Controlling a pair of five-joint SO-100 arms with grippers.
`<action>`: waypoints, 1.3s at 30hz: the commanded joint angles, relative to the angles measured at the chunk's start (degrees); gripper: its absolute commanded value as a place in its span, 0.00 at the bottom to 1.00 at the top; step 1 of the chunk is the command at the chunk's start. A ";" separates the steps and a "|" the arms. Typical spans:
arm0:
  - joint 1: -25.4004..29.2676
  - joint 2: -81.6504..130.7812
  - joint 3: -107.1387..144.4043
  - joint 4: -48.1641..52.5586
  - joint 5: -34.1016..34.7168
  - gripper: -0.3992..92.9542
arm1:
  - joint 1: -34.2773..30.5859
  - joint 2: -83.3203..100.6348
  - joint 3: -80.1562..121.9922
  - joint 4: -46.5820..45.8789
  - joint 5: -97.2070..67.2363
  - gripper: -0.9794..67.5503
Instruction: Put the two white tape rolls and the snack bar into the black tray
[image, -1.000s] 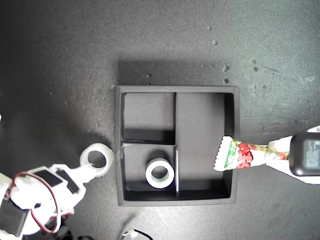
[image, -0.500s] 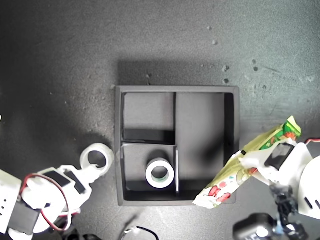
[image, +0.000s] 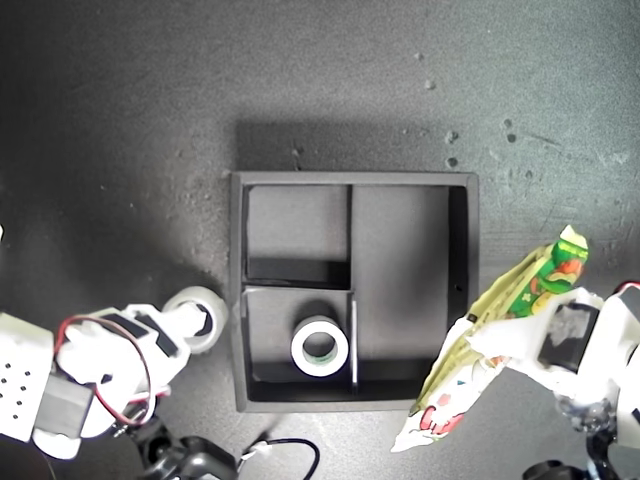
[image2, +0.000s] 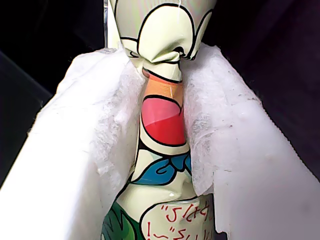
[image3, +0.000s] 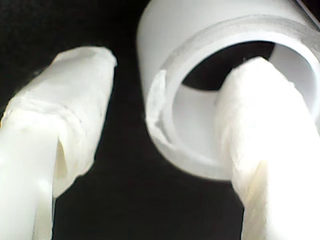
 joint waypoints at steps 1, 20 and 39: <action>-1.41 -1.76 -1.85 -0.70 0.79 0.13 | 0.62 0.79 2.29 -4.39 -2.72 0.01; -12.13 11.34 -21.01 15.91 17.14 0.01 | 7.29 0.70 20.74 -22.15 -11.78 0.09; -20.48 -41.04 -84.46 43.33 25.49 0.01 | 2.90 1.41 -5.80 1.67 -2.55 0.21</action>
